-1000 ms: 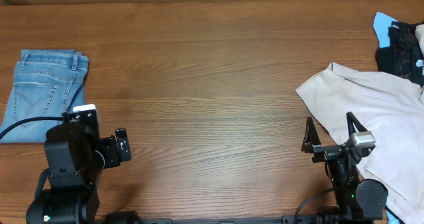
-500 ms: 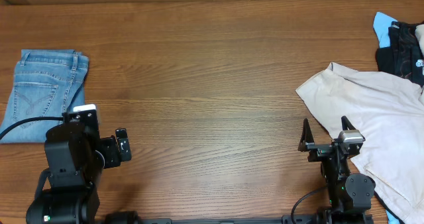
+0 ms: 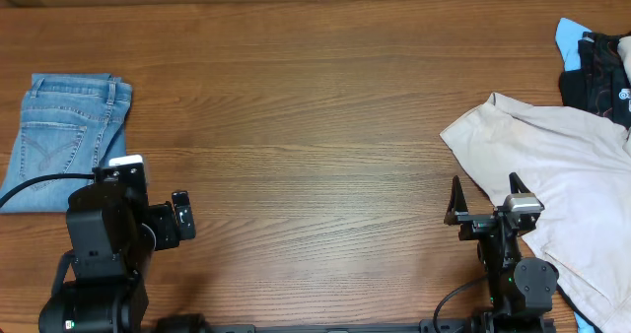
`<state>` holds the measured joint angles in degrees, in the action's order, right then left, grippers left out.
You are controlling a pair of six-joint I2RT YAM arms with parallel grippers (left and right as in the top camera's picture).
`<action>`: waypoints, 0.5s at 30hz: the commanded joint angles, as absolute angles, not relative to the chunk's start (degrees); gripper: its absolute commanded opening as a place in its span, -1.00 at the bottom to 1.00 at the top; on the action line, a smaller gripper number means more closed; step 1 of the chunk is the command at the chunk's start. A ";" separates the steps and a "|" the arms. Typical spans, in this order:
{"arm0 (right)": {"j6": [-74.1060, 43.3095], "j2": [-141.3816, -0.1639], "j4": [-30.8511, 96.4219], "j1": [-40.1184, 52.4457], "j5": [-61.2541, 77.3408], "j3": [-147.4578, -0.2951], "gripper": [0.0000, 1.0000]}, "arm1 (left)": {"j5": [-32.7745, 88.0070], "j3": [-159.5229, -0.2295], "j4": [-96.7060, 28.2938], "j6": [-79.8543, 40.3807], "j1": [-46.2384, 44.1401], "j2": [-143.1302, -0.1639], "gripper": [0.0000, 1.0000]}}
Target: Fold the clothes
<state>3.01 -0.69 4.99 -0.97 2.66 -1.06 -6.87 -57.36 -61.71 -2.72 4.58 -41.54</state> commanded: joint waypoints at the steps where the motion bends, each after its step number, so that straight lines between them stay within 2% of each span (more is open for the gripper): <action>1: 3.25 -0.16 4.62 -0.38 2.20 -0.45 1.00 | -6.37 -57.08 -61.69 -1.26 4.47 -41.60 1.00; 15: 3.27 -0.16 4.62 -0.38 2.20 -0.45 1.00 | -6.37 -56.86 -61.69 -1.26 4.47 -40.93 1.00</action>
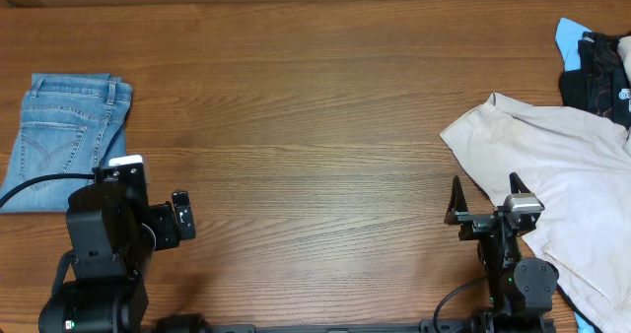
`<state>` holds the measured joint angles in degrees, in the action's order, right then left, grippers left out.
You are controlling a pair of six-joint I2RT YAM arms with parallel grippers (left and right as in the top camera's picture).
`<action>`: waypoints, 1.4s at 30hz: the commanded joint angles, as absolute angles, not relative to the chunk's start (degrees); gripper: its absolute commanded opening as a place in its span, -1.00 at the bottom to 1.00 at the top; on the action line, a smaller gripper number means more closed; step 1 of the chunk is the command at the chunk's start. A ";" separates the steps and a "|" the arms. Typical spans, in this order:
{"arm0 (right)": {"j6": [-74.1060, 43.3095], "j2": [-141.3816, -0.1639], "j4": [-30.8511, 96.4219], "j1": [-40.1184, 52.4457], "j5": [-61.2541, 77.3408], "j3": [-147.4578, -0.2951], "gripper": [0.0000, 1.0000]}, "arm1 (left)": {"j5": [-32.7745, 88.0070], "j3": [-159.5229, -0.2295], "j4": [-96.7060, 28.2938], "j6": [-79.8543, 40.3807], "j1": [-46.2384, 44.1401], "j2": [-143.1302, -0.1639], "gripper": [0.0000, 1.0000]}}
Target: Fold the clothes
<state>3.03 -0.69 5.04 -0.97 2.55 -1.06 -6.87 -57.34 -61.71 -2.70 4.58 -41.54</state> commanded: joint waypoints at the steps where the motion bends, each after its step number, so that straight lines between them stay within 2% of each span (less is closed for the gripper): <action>1: 3.25 -0.16 4.62 -0.38 2.20 -0.45 1.00 | -6.37 -56.42 -61.67 -1.28 4.47 -39.86 1.00; 5: 3.25 -0.16 4.62 -0.38 2.20 -0.45 1.00 | -6.04 -53.23 -62.26 -1.28 4.32 -34.85 1.00; 8: 3.27 -0.16 4.62 -0.38 2.20 -0.45 1.00 | -5.93 -46.57 -57.91 -1.26 2.22 -28.49 1.00; 18: 3.25 -0.16 4.62 -0.38 2.20 -0.45 1.00 | 0.10 -17.65 -21.96 -1.48 0.45 -8.10 1.00; 26: 3.25 -0.16 4.62 -0.38 2.20 -0.45 0.99 | 1.06 -4.19 -1.56 -1.23 -0.32 -0.89 1.00; 30: 3.27 -0.16 4.62 -0.38 2.20 -0.45 1.00 | 1.10 -0.23 2.15 -1.32 -0.32 -0.19 1.00; 33: 3.25 -0.16 4.62 -0.38 2.20 -0.45 1.00 | 0.49 -0.27 -4.10 -1.28 -0.36 -0.19 1.00; 42: 3.27 -0.16 4.62 -0.38 2.20 -0.45 1.00 | 0.49 -0.27 -4.43 -1.26 -0.45 -0.30 1.00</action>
